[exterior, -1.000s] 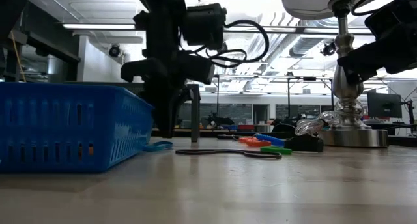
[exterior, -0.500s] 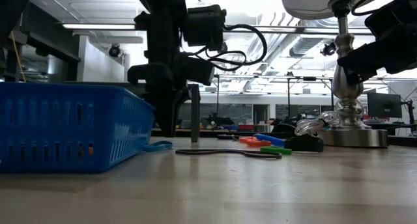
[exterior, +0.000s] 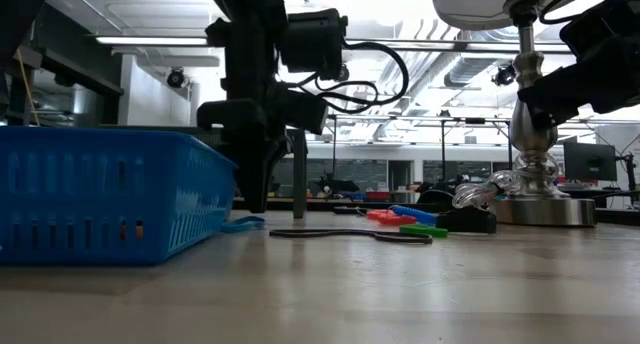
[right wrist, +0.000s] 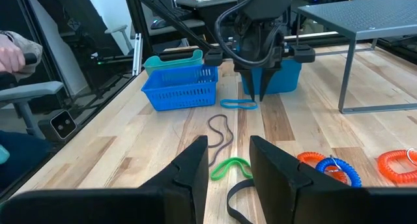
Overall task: Pick & Place Office Desk Supplies
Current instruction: Put the light blue rubber band into the bottom blue bin
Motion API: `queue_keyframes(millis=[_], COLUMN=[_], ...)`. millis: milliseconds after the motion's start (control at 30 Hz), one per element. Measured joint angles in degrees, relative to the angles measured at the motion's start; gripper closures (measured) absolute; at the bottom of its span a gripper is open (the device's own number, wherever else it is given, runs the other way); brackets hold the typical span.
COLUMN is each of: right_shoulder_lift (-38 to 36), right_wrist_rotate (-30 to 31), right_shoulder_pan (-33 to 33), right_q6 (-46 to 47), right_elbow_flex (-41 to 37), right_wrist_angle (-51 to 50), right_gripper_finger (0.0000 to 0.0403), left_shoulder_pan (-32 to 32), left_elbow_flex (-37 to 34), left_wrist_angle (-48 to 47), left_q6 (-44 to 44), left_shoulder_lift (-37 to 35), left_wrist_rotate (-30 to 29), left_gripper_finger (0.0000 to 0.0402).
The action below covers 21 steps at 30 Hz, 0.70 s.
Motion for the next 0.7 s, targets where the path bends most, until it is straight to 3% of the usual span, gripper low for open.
queue_keyframes(millis=[700], right_shoulder_lift=[0.01], right_wrist_rotate=[0.0], right_shoulder_pan=[0.01], right_q6=[-0.01], right_elbow_flex=[-0.01], right_wrist_angle=[0.03], right_gripper_finger=[0.0302], left_shoulder_pan=[-0.07], left_elbow_flex=[0.02], left_wrist_angle=[0.01], left_q6=[-2.21], left_shoulder_lift=[1.8], left_wrist_rotate=[0.42], left_gripper_finger=[0.035])
